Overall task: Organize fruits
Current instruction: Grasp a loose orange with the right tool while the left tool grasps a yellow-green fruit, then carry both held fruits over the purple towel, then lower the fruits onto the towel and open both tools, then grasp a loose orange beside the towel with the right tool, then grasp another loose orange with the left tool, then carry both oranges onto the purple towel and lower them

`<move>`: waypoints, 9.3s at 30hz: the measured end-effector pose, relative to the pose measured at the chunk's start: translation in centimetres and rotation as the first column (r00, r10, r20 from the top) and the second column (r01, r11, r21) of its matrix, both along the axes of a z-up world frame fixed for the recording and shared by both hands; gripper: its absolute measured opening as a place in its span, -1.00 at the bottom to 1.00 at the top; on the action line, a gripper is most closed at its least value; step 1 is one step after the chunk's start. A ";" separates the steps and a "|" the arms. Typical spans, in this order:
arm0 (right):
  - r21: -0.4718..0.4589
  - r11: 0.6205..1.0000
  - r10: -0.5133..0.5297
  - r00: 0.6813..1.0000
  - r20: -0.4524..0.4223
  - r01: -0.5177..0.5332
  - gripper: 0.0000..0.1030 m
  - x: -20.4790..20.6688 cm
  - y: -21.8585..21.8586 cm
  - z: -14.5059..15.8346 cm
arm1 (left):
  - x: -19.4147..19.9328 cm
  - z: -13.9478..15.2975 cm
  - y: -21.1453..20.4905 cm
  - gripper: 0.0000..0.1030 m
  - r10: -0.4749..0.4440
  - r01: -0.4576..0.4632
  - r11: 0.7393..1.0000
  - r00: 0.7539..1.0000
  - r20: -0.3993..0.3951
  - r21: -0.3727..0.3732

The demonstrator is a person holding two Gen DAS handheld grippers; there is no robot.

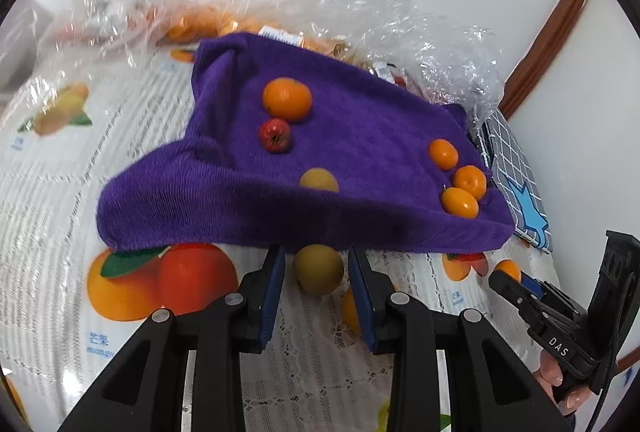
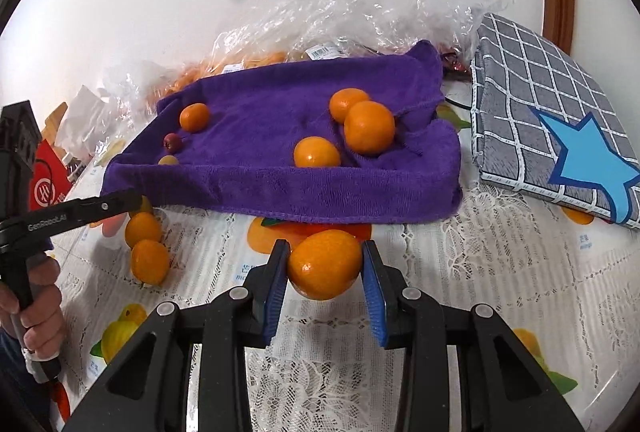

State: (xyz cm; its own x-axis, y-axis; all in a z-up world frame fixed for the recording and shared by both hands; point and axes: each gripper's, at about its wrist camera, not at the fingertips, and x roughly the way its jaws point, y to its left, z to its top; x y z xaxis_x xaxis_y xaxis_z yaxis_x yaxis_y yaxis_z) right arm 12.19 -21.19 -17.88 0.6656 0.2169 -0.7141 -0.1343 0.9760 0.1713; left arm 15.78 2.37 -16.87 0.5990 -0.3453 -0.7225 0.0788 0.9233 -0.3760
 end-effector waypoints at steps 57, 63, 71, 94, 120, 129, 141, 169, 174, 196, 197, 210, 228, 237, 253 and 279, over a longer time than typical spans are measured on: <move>-0.028 0.999 -0.014 0.997 0.075 0.016 -0.30 -1.8 -0.3 2.5 | -4.2 3.2 2.0 -0.49 0.088 -0.098 0.995 0.964 0.249 0.026; -0.057 0.998 -0.025 0.992 0.127 0.032 -0.30 -1.6 -0.5 5.3 | -4.2 3.7 3.0 -0.49 0.120 -0.127 0.992 0.959 0.256 0.014; -0.048 0.998 -0.021 0.986 0.168 0.029 -0.30 0.2 -1.0 7.5 | -3.6 4.4 4.5 -0.49 0.165 -0.161 0.986 0.958 0.235 -0.035; -0.073 0.995 0.074 0.996 0.049 -0.070 -0.31 11.8 2.5 3.2 | 4.9 2.6 2.8 -0.49 0.072 -0.084 0.995 0.981 0.178 0.059; -0.080 0.994 0.076 0.994 0.083 -0.070 -0.01 10.2 2.8 2.3 | 5.4 1.6 1.6 -0.49 0.031 -0.043 0.994 0.993 0.115 0.096; -0.070 0.998 0.011 0.993 0.114 -0.003 0.05 8.0 2.8 4.5 | 5.3 1.7 2.1 -0.49 0.034 -0.041 0.998 0.992 0.117 0.053; -0.092 0.995 -0.016 0.998 0.064 0.022 0.05 2.2 4.0 5.3 | 3.2 2.7 3.0 -0.39 0.063 -0.062 0.998 0.983 0.170 -0.012; -0.012 0.998 0.058 0.998 -0.010 -0.058 0.06 -3.4 8.6 2.5 | -4.3 1.3 6.0 -0.39 0.142 -0.154 0.985 0.981 0.135 0.080; -0.010 0.993 0.117 0.993 0.004 -0.117 0.06 -3.6 10.2 2.4 | -4.4 1.5 7.5 -0.39 0.191 -0.199 0.979 0.973 0.132 0.048; -0.050 0.991 0.121 0.992 -0.025 -0.122 -0.40 -1.9 10.8 1.2 | -4.2 1.5 7.7 -0.39 0.170 -0.172 0.985 0.978 0.120 0.007; -0.059 0.993 0.105 0.994 -0.017 -0.106 -0.40 -2.0 10.2 1.3 | -4.2 1.4 7.4 -0.39 0.161 -0.163 0.987 0.980 0.120 0.011; -0.020 0.996 -0.083 0.996 -0.020 0.083 -0.40 -1.1 0.6 1.3 | -4.9 1.7 1.4 -0.39 -0.101 0.095 0.994 0.985 0.137 0.050; -0.054 0.998 -0.044 0.998 -0.052 0.042 -0.40 -2.0 -0.3 -0.7 | -2.5 -0.3 -2.6 -0.30 -0.099 0.099 0.995 0.995 0.010 0.023; -0.030 0.999 -0.045 0.999 -0.020 0.044 -0.41 -2.5 -0.7 -0.3 | -3.8 0.9 -2.3 -0.36 -0.090 0.085 0.995 0.987 0.136 0.048; -0.040 0.995 -0.086 0.992 0.095 0.090 -0.41 2.9 -3.7 6.5 | 0.9 7.7 1.2 -0.36 0.053 -0.058 0.998 0.974 0.219 0.019; -0.100 0.994 -0.034 0.999 -0.018 0.031 -0.41 15.8 -2.5 1.5 | 10.3 1.4 -1.7 -0.36 0.012 -0.012 0.998 1.000 0.008 0.062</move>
